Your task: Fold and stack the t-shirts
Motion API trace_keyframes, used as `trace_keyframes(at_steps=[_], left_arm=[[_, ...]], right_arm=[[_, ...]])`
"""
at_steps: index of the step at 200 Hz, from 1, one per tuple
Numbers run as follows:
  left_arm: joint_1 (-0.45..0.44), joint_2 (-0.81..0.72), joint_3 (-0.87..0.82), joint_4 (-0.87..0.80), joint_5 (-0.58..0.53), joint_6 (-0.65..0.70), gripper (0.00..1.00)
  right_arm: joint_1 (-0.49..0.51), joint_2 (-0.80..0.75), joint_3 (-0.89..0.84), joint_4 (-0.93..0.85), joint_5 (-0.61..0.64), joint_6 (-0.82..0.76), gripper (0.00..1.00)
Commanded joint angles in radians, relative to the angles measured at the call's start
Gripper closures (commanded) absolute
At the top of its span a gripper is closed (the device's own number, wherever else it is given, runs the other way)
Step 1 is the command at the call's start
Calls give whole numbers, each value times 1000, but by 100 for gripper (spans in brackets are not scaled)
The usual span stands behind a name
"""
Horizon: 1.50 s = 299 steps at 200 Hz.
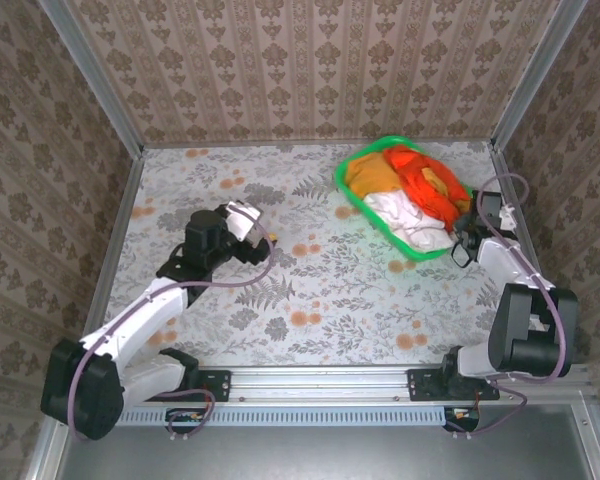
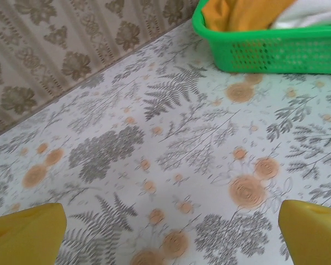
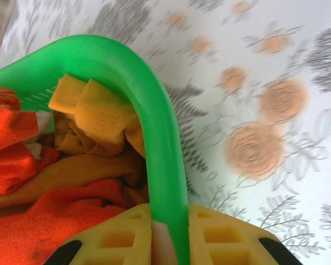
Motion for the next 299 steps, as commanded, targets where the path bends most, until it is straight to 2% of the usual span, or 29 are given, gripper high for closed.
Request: trace_keyframes(at_steps=[1,32,57,96,136,198,299], left_arm=[[-41,41,51,91,-17,-35,0],[-87,103,92,108,-5,-29,0],[-110,131,111,111,25,-10,0],[-120,148,118,107,97,12,0],[-120,167,127,100,118,21,0],[-123,172,123,101,109,19,0],[-128,183,122,106,99,17,0]], right_arm=[[-37,-51,-17,77,136,233,98],[-50,-83,-52,93,248,353,100],[-74,-94,-51,102,306,374,100],[-139,-61,-24,127,287,352,100],[-175,-7,12,157,284,354,100],[-177,163,120,192,273,328,100],[-176,319,247,231,218,320,100]])
